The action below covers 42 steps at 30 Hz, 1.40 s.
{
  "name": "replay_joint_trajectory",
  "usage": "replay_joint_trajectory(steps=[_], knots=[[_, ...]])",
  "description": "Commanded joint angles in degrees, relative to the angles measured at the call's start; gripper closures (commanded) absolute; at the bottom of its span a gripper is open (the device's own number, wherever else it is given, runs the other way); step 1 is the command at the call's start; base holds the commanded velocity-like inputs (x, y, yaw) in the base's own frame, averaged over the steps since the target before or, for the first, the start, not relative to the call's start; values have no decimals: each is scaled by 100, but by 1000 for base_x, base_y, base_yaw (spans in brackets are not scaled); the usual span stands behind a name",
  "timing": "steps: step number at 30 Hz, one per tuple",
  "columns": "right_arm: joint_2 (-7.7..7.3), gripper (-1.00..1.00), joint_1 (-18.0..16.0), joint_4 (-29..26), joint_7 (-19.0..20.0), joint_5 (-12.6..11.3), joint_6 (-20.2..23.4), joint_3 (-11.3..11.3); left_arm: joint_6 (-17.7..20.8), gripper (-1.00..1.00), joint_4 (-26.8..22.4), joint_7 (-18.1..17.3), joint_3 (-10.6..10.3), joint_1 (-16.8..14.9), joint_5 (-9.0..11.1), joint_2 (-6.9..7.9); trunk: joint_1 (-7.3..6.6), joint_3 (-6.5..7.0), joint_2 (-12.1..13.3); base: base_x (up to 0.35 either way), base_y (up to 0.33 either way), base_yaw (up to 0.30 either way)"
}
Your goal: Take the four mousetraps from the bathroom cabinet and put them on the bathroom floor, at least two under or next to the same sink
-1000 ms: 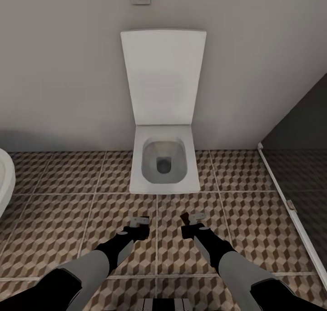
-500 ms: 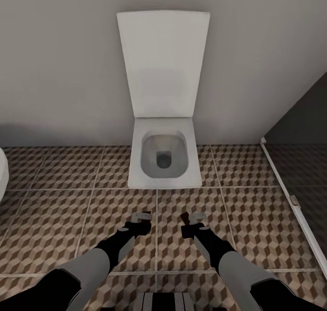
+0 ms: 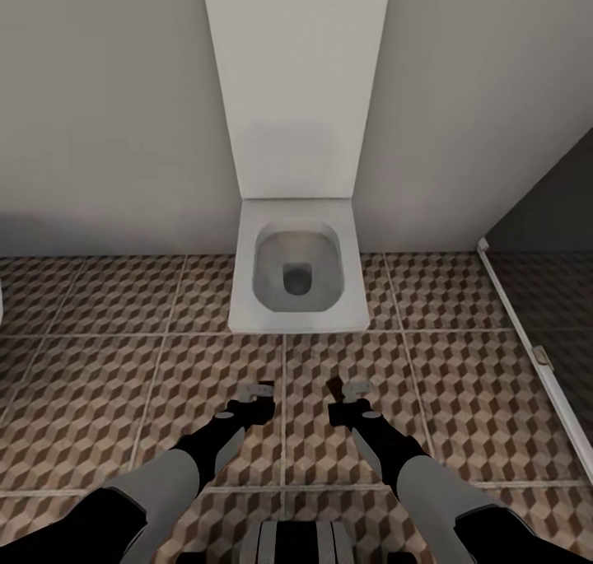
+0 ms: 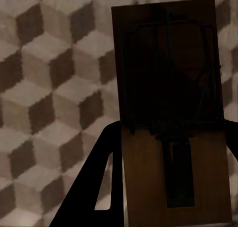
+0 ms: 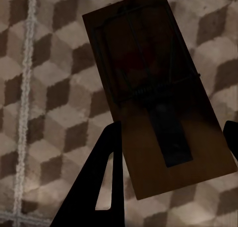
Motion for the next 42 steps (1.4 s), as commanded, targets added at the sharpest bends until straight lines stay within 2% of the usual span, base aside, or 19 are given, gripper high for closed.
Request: replay_joint_trajectory(steps=[1, 14, 23, 42], knots=[[-6, 100, -1, -10, -32, -41, 24, 49, 22, 100, -11, 52, -53, -1, 43, 2, 22, -30, -43, 0, 0, 0], [-13, 100, -1, -12, -32, -30, -197, 55, 8, 100, -2, 25, -61, -2, 39, 10, 307, -381, -564, 0, 0, 0], [-5, 100, -1, -11, -32, 213, -242, 59, 4, 100, 7, 20, -66, 4, 31, 19, 505, -625, -925, 0, 0, 0], [-4, 100, -1, -7, -32, 232, -281, 59, 4, 100, 7, 24, -71, 5, 26, 20, 922, -1139, -1687, 0, 0, 0]])
